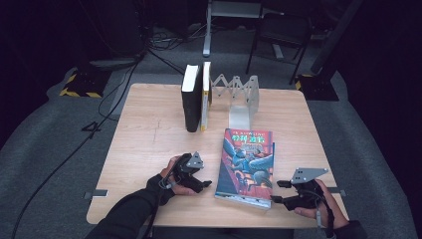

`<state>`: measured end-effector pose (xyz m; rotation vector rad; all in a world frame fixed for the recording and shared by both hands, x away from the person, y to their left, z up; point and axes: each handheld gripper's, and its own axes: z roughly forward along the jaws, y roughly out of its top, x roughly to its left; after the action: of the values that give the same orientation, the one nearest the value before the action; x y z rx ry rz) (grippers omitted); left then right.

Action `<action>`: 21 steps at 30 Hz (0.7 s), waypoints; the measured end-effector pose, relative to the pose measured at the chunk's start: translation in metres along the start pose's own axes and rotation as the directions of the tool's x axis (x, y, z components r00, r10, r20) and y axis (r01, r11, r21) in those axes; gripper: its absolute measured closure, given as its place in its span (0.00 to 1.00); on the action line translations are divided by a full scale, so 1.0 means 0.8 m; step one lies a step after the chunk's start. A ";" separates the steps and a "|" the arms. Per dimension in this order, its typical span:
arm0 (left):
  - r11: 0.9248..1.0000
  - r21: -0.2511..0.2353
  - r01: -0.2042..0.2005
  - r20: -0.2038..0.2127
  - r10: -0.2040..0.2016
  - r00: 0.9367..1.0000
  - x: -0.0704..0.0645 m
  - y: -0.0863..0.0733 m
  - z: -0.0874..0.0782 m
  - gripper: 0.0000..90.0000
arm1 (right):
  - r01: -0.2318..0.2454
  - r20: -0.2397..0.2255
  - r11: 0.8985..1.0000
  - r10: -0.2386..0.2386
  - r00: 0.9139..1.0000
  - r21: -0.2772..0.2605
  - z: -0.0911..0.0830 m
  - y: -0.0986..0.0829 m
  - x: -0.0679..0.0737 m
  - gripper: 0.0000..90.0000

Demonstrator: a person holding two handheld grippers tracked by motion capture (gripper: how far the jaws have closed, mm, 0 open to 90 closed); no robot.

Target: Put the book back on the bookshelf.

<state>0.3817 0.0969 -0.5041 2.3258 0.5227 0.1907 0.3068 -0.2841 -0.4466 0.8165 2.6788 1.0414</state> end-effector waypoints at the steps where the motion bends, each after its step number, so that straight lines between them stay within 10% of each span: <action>1: 1.000 0.000 0.000 0.000 0.000 1.000 0.000 0.000 0.000 0.19 | 0.000 0.000 1.000 0.000 1.000 0.000 0.000 0.000 0.000 0.47; 21: 1.000 0.000 0.002 -0.001 -0.002 1.000 0.000 0.000 0.000 0.19 | 0.092 -0.028 0.994 -0.091 0.996 0.061 0.008 -0.005 0.018 0.79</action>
<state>0.3816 0.0969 -0.5041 2.3252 0.5248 0.1907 0.2954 -0.2753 -0.4533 0.6886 2.7535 0.9578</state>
